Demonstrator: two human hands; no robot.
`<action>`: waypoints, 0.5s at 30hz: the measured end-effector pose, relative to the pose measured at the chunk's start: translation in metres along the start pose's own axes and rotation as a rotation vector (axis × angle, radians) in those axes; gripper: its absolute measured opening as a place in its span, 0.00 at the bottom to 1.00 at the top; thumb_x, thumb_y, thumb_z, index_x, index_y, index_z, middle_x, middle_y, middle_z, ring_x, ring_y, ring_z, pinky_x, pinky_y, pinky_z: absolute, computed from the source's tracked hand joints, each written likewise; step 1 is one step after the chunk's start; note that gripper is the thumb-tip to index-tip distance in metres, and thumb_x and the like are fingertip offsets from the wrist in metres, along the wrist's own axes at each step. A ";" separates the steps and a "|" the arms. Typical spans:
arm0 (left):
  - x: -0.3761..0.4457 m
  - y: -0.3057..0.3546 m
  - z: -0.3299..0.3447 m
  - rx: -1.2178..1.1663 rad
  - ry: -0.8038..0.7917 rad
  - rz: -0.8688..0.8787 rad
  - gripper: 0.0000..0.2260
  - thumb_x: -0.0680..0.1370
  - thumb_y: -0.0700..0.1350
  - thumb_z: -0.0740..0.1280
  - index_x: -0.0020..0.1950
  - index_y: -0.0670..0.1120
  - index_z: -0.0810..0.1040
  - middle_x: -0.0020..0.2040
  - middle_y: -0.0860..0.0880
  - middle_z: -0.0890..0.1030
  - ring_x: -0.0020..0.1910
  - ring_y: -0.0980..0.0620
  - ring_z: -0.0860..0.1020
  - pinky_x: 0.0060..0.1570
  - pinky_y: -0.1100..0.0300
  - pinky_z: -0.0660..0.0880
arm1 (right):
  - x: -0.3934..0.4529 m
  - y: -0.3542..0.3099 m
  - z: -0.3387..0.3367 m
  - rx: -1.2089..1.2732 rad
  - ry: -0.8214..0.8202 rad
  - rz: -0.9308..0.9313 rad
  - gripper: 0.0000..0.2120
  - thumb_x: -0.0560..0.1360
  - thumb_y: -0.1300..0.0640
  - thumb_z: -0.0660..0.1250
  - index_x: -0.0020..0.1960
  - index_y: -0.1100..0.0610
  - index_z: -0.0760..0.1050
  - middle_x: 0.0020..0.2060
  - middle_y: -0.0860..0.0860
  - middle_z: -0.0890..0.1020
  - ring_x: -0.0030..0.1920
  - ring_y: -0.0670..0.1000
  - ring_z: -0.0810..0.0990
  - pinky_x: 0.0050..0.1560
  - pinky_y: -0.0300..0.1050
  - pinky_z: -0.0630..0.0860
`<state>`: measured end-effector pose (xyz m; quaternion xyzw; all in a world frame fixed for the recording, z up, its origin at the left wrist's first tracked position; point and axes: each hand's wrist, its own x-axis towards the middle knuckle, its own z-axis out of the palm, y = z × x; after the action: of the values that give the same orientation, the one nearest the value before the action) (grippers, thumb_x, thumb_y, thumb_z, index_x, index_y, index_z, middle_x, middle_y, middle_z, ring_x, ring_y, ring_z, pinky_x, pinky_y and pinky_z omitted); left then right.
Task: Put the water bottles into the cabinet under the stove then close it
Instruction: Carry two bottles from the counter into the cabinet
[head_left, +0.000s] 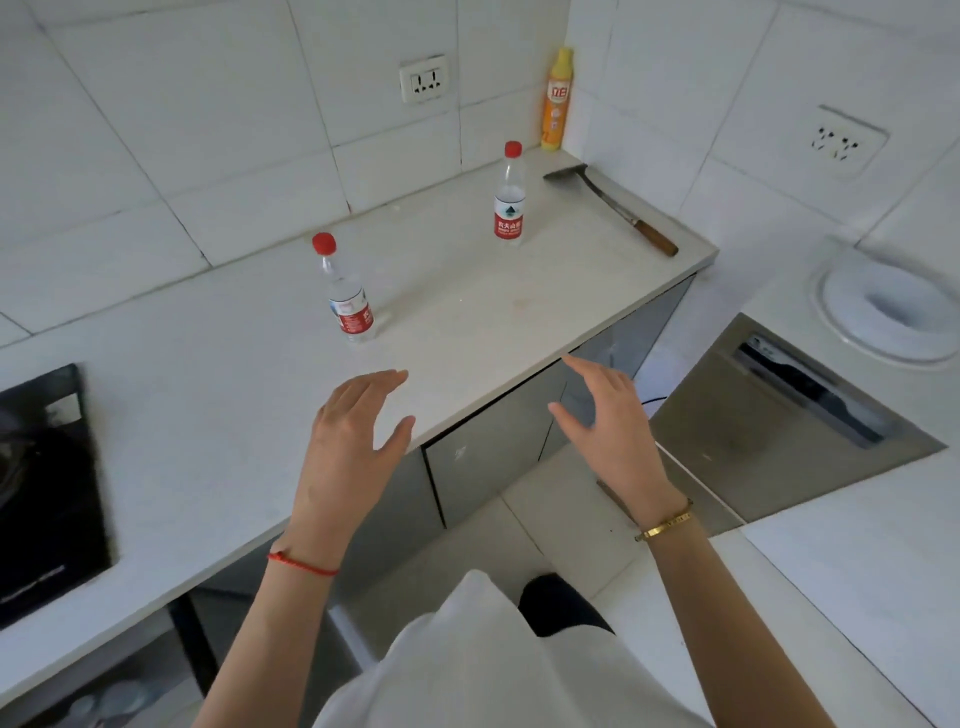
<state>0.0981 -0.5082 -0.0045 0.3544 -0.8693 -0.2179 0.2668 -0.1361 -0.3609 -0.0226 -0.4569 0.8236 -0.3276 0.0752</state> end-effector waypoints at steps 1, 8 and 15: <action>0.008 -0.001 0.002 0.002 0.007 -0.013 0.20 0.74 0.41 0.71 0.66 0.47 0.75 0.62 0.50 0.79 0.64 0.49 0.75 0.64 0.51 0.72 | 0.012 0.003 0.002 0.007 -0.004 -0.007 0.26 0.76 0.51 0.67 0.72 0.52 0.66 0.66 0.51 0.74 0.68 0.52 0.66 0.68 0.47 0.66; 0.066 -0.003 0.024 0.023 0.089 -0.119 0.20 0.74 0.41 0.71 0.66 0.47 0.76 0.63 0.50 0.79 0.64 0.49 0.75 0.64 0.50 0.72 | 0.105 0.022 0.015 0.031 -0.053 -0.116 0.26 0.76 0.53 0.68 0.72 0.53 0.66 0.67 0.50 0.74 0.68 0.52 0.67 0.67 0.44 0.66; 0.132 0.006 0.046 0.071 0.243 -0.255 0.20 0.74 0.41 0.72 0.65 0.47 0.76 0.62 0.49 0.79 0.63 0.49 0.75 0.64 0.50 0.73 | 0.224 0.029 0.016 0.025 -0.161 -0.301 0.26 0.76 0.52 0.68 0.72 0.53 0.66 0.67 0.49 0.74 0.67 0.51 0.67 0.66 0.40 0.65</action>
<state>-0.0136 -0.5922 0.0044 0.4947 -0.7859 -0.1748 0.3272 -0.2779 -0.5369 -0.0135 -0.5988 0.7331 -0.3077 0.0968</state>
